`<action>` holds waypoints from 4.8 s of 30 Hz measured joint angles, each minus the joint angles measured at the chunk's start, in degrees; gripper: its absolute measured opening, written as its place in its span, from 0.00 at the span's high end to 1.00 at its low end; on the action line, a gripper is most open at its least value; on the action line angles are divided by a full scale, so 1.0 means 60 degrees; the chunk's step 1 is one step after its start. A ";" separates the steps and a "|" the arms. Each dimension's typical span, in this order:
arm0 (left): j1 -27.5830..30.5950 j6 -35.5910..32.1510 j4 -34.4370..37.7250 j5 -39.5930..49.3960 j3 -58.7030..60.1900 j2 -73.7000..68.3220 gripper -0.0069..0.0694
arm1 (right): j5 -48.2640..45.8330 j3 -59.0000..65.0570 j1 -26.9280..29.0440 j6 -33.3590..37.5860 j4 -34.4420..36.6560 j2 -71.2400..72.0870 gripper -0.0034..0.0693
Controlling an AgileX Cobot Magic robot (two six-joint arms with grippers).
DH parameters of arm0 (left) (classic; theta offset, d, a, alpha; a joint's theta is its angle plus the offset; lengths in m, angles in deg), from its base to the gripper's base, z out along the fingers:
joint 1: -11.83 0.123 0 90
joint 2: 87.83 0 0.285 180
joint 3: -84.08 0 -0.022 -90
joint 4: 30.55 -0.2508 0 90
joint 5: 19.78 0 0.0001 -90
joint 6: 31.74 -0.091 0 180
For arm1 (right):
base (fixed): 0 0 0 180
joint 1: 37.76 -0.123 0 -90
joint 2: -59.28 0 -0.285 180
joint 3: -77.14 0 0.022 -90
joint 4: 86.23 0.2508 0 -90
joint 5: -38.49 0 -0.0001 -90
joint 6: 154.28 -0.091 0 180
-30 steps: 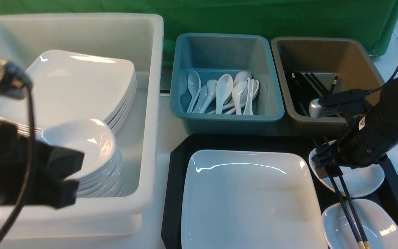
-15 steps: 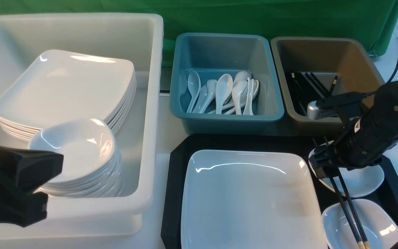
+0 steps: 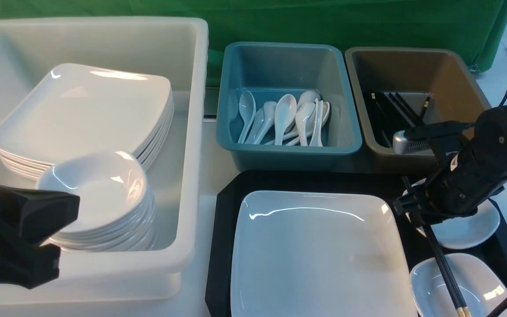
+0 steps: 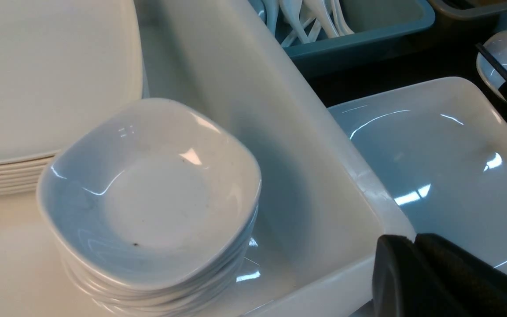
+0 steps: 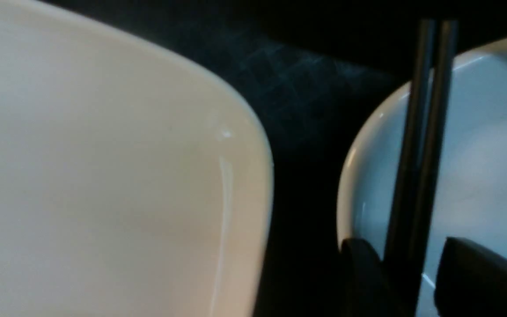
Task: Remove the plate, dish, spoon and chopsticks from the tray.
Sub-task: Use the right arm to grab a pair of chopsticks from the plate, then use the right arm to put the chopsticks into the small storage box on the right, then use the right arm to grab a small plate from the dinner plate, then use the right arm to put the small plate into the large storage box on the left
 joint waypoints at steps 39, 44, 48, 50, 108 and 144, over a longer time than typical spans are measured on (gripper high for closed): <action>0.0000 0.0012 -0.0103 -0.1125 0.0000 -0.0068 0.89 | 0.3255 -0.4731 0.1327 -0.0695 0.0942 -0.0258 0.79; 0.0000 0.0012 0.0031 -0.0971 0.0003 -0.0098 0.89 | 0.4000 -0.5657 0.1461 -0.0936 0.0942 -0.2157 0.79; 0.0000 0.0012 0.0031 -0.0971 0.0003 -0.0098 0.89 | 0.4165 -0.5722 0.1461 -0.1027 0.0942 -0.2871 0.79; 0.0000 0.0012 0.0031 -0.0971 0.0003 -0.0098 0.89 | 0.4028 -0.5722 0.1461 -0.1192 0.0942 -0.3051 0.77; 0.0000 0.0243 0.0340 -0.1145 0.0097 -0.0106 0.89 | -0.1378 0.3884 -0.3728 -0.1028 -0.1545 0.2726 0.21; 0.0837 0.5017 -0.5370 0.1152 0.0097 -0.1002 0.89 | -0.2482 -0.2591 -0.3753 0.2075 0.1436 0.5111 0.86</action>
